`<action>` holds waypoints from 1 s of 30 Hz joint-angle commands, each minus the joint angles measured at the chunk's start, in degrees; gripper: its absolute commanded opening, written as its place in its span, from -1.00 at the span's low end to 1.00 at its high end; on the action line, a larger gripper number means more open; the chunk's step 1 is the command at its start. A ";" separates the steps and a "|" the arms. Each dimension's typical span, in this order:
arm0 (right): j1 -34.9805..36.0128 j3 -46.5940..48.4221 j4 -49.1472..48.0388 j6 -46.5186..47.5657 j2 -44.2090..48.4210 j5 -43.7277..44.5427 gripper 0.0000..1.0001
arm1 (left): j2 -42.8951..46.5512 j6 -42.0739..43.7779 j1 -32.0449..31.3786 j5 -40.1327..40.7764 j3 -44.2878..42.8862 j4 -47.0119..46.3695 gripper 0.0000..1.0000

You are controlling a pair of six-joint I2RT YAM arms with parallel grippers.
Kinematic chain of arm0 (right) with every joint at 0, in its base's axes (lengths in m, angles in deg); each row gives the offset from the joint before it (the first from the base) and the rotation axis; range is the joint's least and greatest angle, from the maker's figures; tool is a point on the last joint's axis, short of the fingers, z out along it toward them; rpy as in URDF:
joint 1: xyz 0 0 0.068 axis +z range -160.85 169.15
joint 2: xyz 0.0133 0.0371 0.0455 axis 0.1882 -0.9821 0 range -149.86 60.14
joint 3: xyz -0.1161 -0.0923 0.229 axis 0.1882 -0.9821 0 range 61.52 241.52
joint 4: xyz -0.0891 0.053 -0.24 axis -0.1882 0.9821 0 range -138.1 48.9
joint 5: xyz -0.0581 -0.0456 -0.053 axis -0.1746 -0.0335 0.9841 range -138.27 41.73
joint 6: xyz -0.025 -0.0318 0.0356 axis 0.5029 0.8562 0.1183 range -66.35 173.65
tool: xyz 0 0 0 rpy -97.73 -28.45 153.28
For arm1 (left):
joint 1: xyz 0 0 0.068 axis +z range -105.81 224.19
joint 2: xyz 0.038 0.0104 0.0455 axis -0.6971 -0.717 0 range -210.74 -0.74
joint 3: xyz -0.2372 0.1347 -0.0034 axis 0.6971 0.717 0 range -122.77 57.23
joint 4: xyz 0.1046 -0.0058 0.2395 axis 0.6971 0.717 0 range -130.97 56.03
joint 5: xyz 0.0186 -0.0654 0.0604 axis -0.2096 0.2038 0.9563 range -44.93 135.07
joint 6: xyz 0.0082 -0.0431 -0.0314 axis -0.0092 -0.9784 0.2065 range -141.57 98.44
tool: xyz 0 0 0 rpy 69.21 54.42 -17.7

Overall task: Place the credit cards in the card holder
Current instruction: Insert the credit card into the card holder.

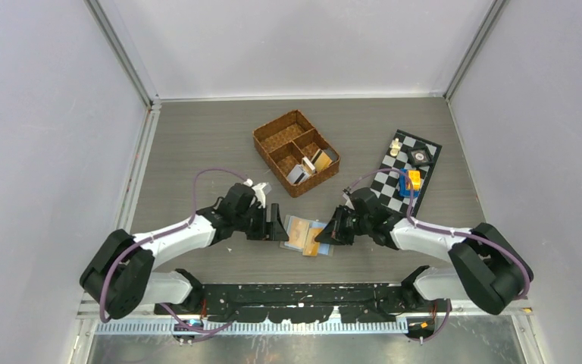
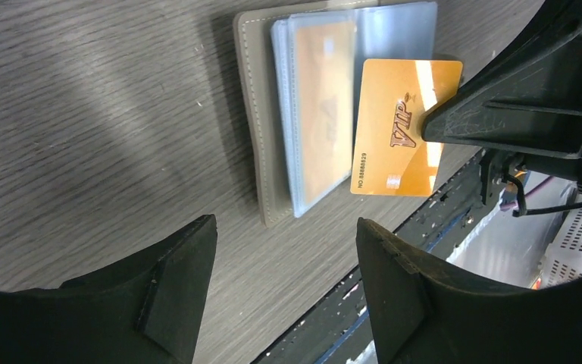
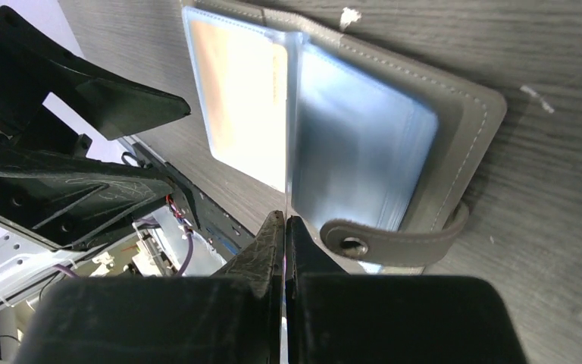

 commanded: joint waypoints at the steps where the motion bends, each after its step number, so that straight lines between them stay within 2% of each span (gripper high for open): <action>1: -0.67 0.17 -6.98 0.44 -2.90 -2.58 -0.99 | -2.83 1.89 -0.06 0.14 -1.24 -3.89 0.37; 7: -1.58 -0.75 -8.60 1.16 -5.23 -3.33 -0.99 | -7.46 2.09 -0.05 -1.23 -2.19 -5.90 0.29; 12: -1.82 -0.98 -8.24 1.96 -5.16 -3.76 -0.99 | -10.23 2.09 -0.14 -1.69 -3.02 -8.46 0.14; 22: -2.51 -0.17 -6.48 3.64 -8.24 -4.49 -0.99 | -16.26 3.03 -0.11 -1.17 -4.91 -7.97 -0.39; 30: -3.62 0.98 -6.08 4.56 -11.46 -4.50 -0.99 | -16.63 3.98 -0.11 -0.20 -5.05 -6.66 -0.61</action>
